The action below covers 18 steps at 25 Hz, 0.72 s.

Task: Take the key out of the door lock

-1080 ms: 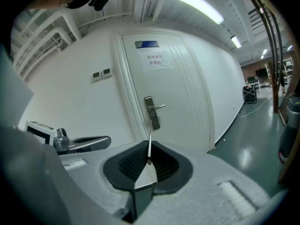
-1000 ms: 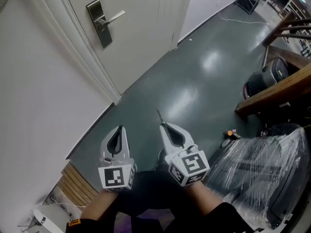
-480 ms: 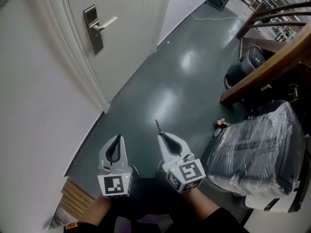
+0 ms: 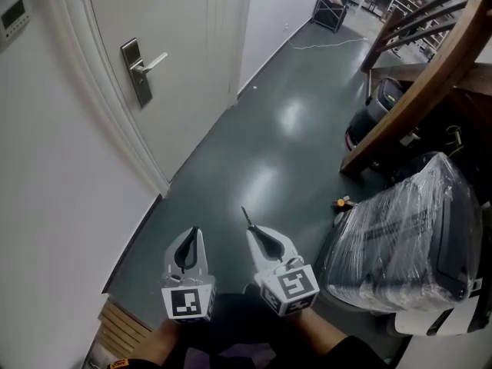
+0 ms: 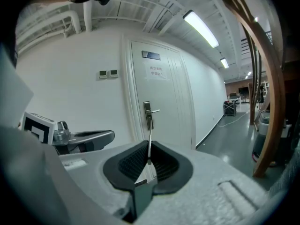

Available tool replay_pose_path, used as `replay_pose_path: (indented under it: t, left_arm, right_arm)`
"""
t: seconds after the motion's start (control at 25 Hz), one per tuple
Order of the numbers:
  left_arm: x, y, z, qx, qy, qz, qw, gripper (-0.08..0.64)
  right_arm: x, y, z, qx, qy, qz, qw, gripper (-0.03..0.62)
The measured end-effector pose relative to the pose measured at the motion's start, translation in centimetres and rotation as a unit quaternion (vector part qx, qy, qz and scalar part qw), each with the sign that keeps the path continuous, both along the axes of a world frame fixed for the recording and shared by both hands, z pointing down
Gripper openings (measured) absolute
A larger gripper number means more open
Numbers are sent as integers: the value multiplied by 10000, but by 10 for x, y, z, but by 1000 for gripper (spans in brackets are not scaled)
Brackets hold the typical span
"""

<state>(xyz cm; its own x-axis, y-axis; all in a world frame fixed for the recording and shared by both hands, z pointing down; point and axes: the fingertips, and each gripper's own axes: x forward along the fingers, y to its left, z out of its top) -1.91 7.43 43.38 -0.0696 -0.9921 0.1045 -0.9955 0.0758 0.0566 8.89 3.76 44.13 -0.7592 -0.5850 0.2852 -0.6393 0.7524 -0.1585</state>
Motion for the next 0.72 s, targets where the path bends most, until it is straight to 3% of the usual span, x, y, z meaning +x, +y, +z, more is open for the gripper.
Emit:
replay_pose_path:
  t: [0.36,0.72]
  left_arm:
    - [59,23,13,-234,-61,-146,9996,18]
    - [76,34,19,-280,-154,-276,9991,18]
  right_arm:
    - [65,26,7,88,-40,-38,9999,15]
    - [82,30,15,207,30,-130,9997,14]
